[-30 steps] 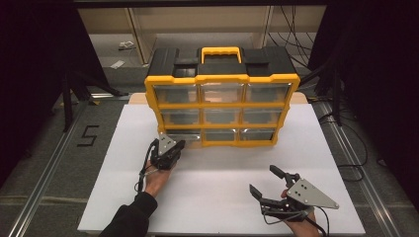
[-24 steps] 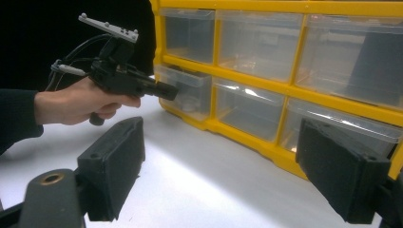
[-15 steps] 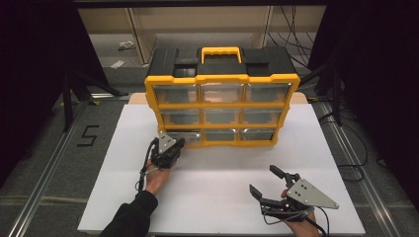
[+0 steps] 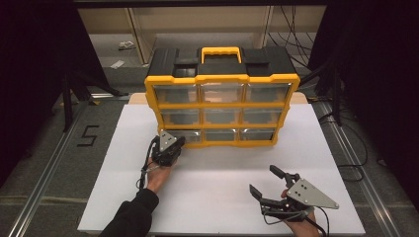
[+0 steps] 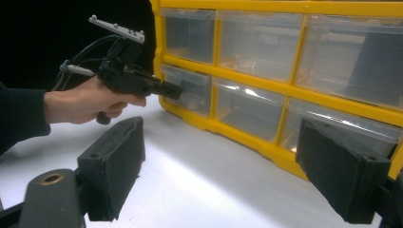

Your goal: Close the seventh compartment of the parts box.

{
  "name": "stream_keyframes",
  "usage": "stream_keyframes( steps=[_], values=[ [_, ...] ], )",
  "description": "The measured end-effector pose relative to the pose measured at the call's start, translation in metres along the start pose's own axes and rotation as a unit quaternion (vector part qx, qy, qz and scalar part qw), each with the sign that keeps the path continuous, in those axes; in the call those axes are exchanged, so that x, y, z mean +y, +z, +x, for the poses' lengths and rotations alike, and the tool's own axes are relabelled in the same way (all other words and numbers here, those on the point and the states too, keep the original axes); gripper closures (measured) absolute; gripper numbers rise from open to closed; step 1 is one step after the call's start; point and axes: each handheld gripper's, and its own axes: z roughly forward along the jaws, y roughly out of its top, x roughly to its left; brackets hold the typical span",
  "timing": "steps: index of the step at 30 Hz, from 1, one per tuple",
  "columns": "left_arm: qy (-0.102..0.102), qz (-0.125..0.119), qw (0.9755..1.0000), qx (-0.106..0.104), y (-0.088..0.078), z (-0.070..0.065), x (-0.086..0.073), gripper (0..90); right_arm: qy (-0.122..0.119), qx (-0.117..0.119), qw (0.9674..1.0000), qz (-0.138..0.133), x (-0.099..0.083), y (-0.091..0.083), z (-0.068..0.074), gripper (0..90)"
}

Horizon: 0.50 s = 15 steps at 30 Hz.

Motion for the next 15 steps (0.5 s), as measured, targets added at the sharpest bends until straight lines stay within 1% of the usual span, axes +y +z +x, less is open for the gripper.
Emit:
stream_keyframes(
  steps=[15],
  values=[
    [-0.004,0.001,1.0000,0.003,0.0051,0.0039,0.0000,90.0,0.003,0.001,1.0000,0.000,0.0000,0.0001,-0.0001,17.8]
  ],
)
